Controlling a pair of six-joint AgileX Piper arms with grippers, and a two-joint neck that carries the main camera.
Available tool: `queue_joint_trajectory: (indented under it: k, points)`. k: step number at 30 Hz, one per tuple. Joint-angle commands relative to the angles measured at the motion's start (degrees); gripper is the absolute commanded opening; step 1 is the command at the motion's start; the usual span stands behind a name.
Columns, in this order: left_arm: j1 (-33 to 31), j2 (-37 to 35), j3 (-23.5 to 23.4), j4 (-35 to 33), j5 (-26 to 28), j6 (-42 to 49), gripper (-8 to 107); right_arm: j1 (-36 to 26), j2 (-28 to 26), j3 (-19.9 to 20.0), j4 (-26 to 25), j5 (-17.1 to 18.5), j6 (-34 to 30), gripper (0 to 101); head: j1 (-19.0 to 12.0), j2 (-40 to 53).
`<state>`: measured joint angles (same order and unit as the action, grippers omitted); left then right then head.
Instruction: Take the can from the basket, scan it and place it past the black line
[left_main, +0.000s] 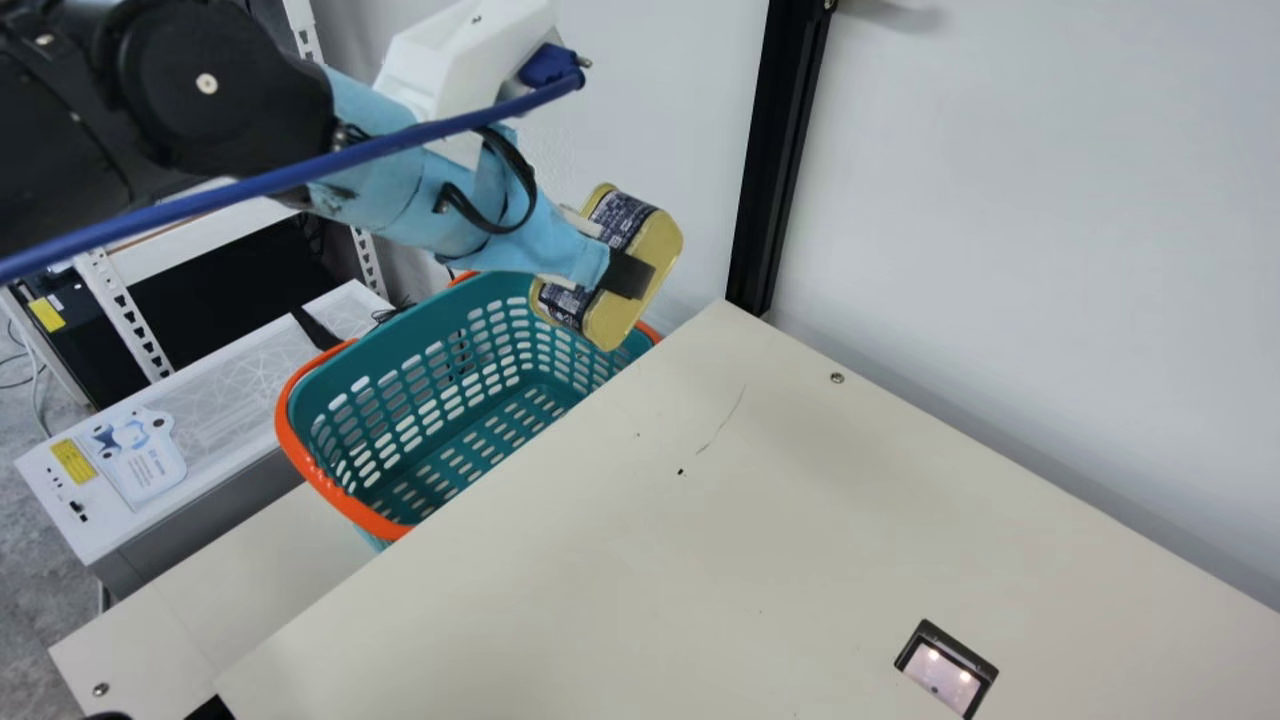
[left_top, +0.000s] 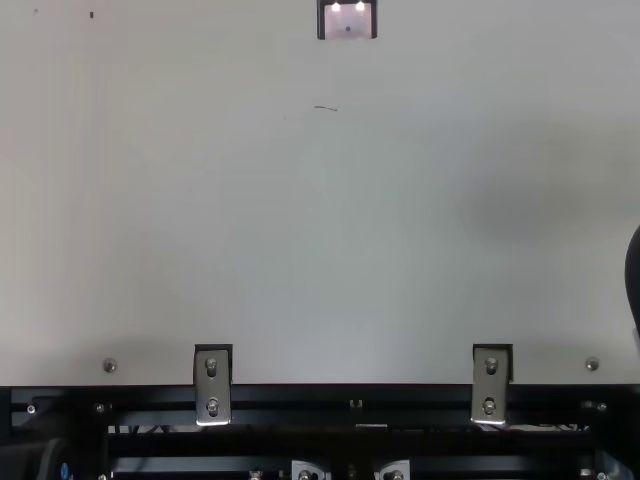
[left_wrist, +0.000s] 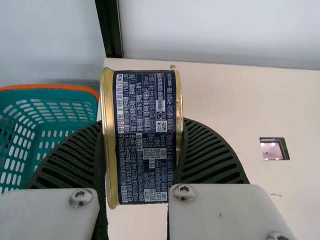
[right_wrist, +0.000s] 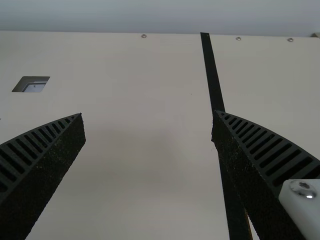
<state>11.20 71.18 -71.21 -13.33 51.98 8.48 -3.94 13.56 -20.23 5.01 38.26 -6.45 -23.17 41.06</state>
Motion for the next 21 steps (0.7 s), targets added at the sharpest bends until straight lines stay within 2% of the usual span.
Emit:
queue_joint_trajectory:
  k: [1, 7, 21]
  points:
    - [-0.21, 0.09, -0.31, 0.09, 0.77, -0.41, 10, 0.0, 0.0, 0.0, 0.0, 0.0, 0.0, 101, -1.83, 0.96]
    - [-1.17, 0.66, -2.26, -0.15, 3.86, -2.74, 10, 0.0, 0.0, 0.0, 0.0, 0.0, 0.0, 101, -1.83, 0.96]
    - [1.09, 3.76, -9.92, -10.77, 17.92, -8.03, 10, 0.0, 0.0, 0.0, 0.0, 0.0, 0.0, 101, -1.83, 0.96]
